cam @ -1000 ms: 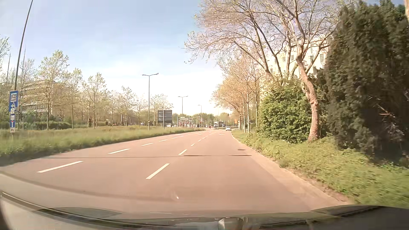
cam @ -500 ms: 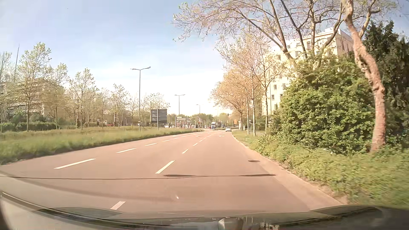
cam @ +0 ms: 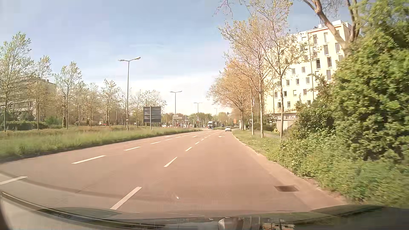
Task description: Follow the waypoints while adhering to traffic rules and regulations
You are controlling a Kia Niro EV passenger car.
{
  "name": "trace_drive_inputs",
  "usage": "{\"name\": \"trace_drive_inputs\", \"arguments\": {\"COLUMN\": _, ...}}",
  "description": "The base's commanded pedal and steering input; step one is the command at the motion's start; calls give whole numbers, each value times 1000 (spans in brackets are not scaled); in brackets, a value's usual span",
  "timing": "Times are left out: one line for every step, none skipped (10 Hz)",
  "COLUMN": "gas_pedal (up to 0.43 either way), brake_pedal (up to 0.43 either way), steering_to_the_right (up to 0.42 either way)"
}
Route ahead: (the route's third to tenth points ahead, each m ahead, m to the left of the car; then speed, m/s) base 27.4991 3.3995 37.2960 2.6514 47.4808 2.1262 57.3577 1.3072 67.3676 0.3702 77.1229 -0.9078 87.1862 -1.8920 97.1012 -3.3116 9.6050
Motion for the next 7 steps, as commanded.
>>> {"name": "trace_drive_inputs", "arguments": {"gas_pedal": 0, "brake_pedal": 0, "steering_to_the_right": 5}}
{"name": "trace_drive_inputs", "arguments": {"gas_pedal": 0, "brake_pedal": 0, "steering_to_the_right": 5}}
{"name": "trace_drive_inputs", "arguments": {"gas_pedal": 0, "brake_pedal": 0, "steering_to_the_right": 5}}
{"name": "trace_drive_inputs", "arguments": {"gas_pedal": 0, "brake_pedal": 0, "steering_to_the_right": 5}}
{"name": "trace_drive_inputs", "arguments": {"gas_pedal": 0, "brake_pedal": 0, "steering_to_the_right": 6}}
{"name": "trace_drive_inputs", "arguments": {"gas_pedal": 0, "brake_pedal": 0, "steering_to_the_right": 6}}
{"name": "trace_drive_inputs", "arguments": {"gas_pedal": 0, "brake_pedal": 0, "steering_to_the_right": 6}}
